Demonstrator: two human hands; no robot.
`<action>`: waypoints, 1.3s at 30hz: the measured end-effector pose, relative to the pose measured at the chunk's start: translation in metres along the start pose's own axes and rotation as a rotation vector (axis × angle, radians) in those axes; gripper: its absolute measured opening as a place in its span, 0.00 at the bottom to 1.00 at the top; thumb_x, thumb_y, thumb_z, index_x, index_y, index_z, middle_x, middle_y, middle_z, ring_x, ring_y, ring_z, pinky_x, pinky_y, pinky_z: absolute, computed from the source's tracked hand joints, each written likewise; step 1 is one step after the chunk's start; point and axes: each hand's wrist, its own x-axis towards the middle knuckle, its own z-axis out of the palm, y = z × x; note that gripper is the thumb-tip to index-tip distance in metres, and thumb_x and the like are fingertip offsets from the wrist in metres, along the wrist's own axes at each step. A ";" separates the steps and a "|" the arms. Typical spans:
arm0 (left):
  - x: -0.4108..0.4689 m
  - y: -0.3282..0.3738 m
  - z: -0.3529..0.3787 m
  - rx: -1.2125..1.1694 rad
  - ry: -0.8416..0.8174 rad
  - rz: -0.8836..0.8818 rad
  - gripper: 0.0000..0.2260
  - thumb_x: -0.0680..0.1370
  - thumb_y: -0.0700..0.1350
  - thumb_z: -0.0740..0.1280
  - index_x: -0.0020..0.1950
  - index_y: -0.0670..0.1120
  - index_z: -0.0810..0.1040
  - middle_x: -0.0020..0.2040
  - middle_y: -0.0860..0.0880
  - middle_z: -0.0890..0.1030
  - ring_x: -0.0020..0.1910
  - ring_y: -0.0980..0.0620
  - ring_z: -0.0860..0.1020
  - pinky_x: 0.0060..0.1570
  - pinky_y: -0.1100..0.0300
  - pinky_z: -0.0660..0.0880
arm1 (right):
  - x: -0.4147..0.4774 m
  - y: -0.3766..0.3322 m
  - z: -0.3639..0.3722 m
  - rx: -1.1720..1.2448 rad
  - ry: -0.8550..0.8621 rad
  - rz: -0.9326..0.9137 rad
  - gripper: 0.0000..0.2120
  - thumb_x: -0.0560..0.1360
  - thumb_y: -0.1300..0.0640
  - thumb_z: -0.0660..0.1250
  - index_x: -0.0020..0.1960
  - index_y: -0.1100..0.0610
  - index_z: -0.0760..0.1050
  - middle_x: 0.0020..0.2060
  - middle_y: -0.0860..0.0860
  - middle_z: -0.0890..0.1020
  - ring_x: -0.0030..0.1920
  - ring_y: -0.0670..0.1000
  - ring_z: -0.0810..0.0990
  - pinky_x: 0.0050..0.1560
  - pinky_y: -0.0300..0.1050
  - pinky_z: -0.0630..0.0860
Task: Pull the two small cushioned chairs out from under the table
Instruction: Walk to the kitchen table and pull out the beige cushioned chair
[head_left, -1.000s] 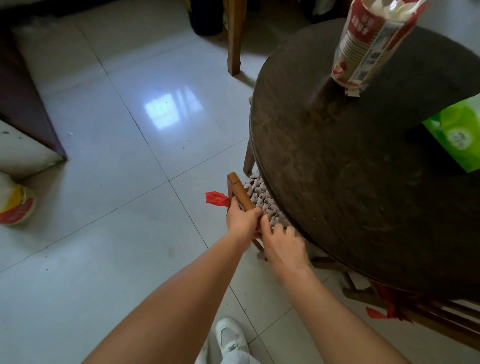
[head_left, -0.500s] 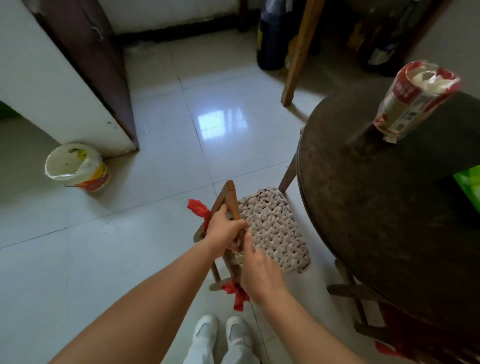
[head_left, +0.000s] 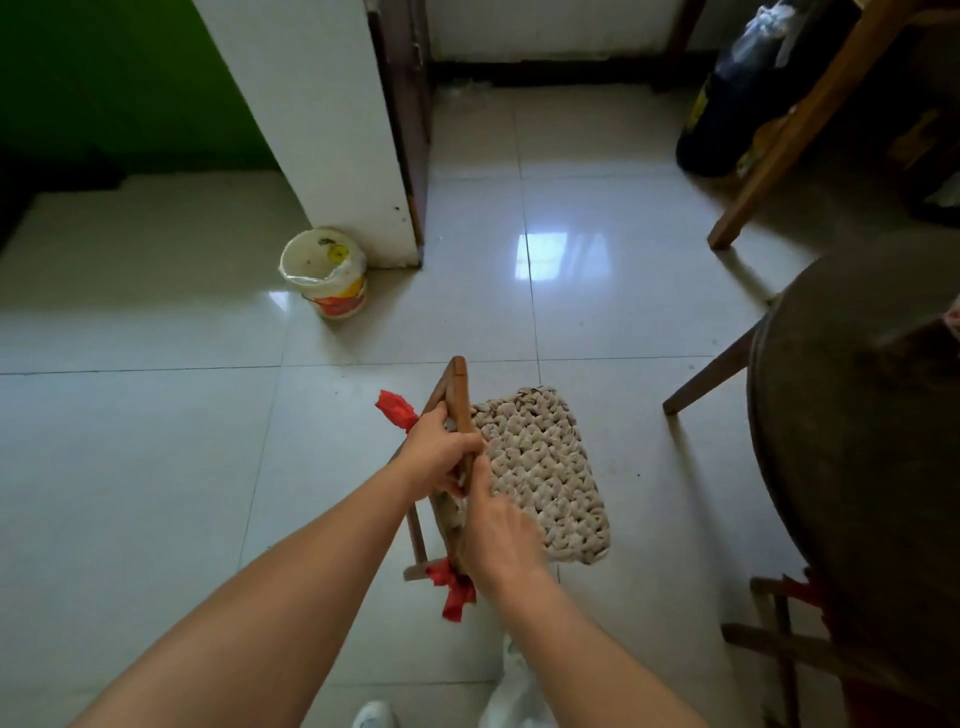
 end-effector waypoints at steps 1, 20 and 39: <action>-0.001 -0.007 -0.013 0.001 0.001 -0.002 0.13 0.70 0.38 0.71 0.46 0.53 0.72 0.45 0.44 0.79 0.43 0.45 0.81 0.28 0.54 0.79 | 0.000 -0.011 0.009 -0.002 -0.015 -0.001 0.50 0.68 0.58 0.73 0.74 0.50 0.38 0.49 0.60 0.79 0.48 0.60 0.81 0.49 0.59 0.79; -0.023 -0.132 -0.181 0.159 -0.025 -0.066 0.20 0.71 0.43 0.71 0.60 0.49 0.70 0.50 0.44 0.78 0.48 0.44 0.80 0.35 0.54 0.80 | -0.023 -0.150 0.161 -0.026 -0.106 0.014 0.48 0.71 0.55 0.70 0.75 0.55 0.36 0.54 0.61 0.79 0.53 0.61 0.79 0.50 0.55 0.75; -0.047 -0.203 -0.286 0.084 0.172 -0.141 0.22 0.75 0.44 0.66 0.69 0.50 0.65 0.59 0.44 0.76 0.55 0.40 0.78 0.50 0.44 0.78 | -0.008 -0.228 0.251 0.805 -0.452 0.223 0.24 0.70 0.52 0.64 0.65 0.48 0.63 0.47 0.50 0.79 0.48 0.50 0.78 0.51 0.51 0.78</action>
